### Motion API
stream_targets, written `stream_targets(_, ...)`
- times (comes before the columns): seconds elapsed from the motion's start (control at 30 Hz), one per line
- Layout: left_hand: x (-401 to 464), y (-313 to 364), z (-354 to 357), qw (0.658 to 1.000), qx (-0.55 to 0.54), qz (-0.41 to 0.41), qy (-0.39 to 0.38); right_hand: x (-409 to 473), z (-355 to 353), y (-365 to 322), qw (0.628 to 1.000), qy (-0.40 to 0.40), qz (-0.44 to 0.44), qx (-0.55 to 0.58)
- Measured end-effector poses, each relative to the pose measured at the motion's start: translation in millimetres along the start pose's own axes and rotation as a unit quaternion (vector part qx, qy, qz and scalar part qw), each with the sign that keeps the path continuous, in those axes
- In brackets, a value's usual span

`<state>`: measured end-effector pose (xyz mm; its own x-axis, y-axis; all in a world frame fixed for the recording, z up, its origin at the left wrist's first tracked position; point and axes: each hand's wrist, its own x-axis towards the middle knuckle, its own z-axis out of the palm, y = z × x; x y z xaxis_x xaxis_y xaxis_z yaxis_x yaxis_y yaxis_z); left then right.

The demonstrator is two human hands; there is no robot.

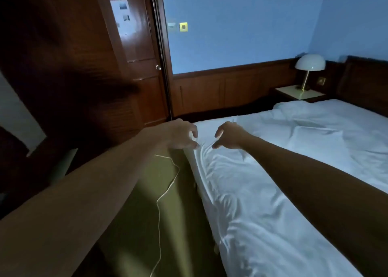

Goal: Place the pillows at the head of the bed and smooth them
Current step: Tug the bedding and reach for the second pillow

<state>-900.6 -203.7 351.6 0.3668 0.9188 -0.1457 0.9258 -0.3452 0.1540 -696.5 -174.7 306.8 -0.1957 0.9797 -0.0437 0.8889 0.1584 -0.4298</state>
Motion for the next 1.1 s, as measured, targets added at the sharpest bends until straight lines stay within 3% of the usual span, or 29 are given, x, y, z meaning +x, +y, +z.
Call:
stream_targets(0.3, 223.8, -72.9, -69.9, 0.994, 0.013, 0.104, -0.041, 194.5, -42.9, 42.2, 0.992, 0.029, 0.120, -0.016)
stream_targets(0.43, 323.0, -102.6, -99.5, 0.987, 0.011, 0.162, 0.002, 279.3, -67.1, 63.5, 0.982, 0.064, 0.175, -0.021)
stream_targets(0.6, 430.0, -116.1, -124.8, 0.968, 0.036, 0.242, -0.049, 351.0, -82.8, 89.0, 0.963, 0.112, 0.246, -0.004)
stream_targets(0.73, 515.8, -98.1, -123.0, 0.950, 0.026, 0.300, -0.087, 377.9, -81.6, 130.1, 0.945, 0.109, 0.308, -0.006)
stream_targets(0.93, 649.0, -36.3, -82.9, 0.924, 0.013, 0.364, -0.119, 412.4, -75.3, 243.8, 0.897, 0.111, 0.428, 0.010)
stream_targets(1.1, 749.5, 27.4, -35.1, 0.894, 0.008, 0.418, -0.163, 424.0, -64.8, 329.9, 0.831, 0.157, 0.529, 0.075)
